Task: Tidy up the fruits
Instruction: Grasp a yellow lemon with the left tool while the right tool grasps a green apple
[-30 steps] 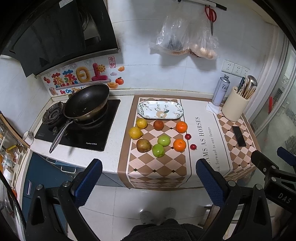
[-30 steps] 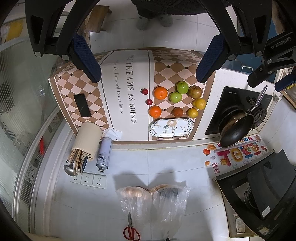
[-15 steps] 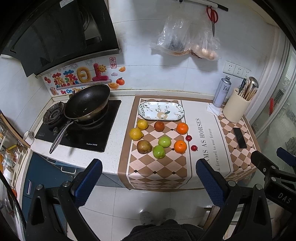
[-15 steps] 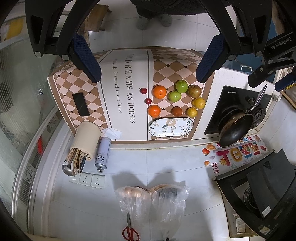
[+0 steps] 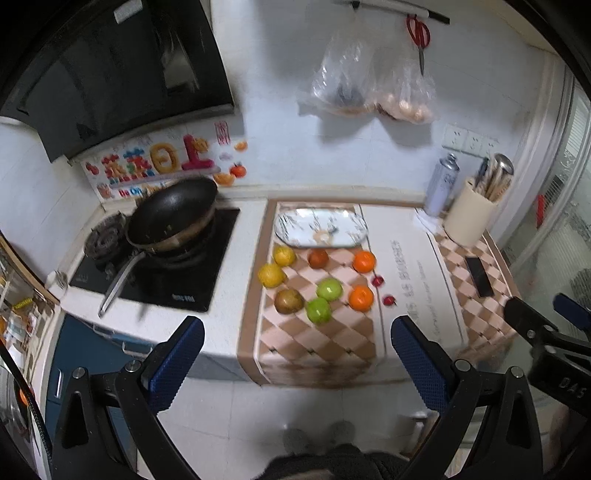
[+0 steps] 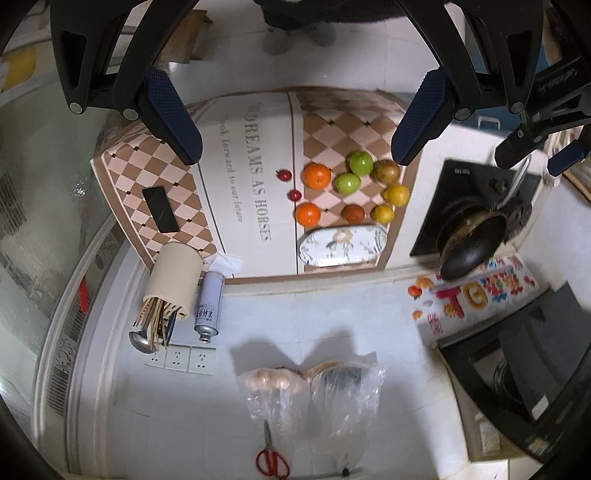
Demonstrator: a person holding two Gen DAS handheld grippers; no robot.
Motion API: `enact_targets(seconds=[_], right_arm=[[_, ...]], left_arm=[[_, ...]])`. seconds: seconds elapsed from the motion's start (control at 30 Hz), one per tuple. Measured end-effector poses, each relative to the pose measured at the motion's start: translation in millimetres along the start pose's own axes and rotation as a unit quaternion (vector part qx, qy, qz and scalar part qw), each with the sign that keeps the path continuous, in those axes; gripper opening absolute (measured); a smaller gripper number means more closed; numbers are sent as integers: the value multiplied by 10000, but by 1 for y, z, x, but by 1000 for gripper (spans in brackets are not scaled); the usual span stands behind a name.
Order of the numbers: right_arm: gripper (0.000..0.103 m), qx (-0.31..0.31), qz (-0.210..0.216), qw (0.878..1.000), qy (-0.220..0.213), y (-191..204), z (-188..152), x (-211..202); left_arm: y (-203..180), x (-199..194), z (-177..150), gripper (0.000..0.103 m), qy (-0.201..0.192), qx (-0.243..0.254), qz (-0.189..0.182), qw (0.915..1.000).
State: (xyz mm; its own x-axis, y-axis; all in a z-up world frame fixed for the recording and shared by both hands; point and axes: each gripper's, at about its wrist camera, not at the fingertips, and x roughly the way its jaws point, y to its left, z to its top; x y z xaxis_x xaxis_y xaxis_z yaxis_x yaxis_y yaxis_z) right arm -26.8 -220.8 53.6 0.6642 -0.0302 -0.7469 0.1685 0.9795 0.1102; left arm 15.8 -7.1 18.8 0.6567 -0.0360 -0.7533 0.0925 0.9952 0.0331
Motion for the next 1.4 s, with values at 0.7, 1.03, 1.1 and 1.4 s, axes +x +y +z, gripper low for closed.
enact_targets(seconds=[0.7, 1.03, 1.1, 1.4], right_arm=[[91, 630, 964, 9721, 2041, 19, -17, 283], [84, 161, 1367, 9314, 3370, 74, -8, 460], [82, -43, 1365, 9229, 3600, 87, -10, 484], [73, -688, 1416, 8874, 4333, 119, -27, 539]], left_arm=[[100, 236, 16, 103, 1347, -493, 873, 9858], [100, 380, 31, 99, 2904, -953, 448, 9511], [96, 401, 34, 99, 3131, -991, 345, 9439], [74, 470, 38, 99, 3756, -688, 91, 9242]])
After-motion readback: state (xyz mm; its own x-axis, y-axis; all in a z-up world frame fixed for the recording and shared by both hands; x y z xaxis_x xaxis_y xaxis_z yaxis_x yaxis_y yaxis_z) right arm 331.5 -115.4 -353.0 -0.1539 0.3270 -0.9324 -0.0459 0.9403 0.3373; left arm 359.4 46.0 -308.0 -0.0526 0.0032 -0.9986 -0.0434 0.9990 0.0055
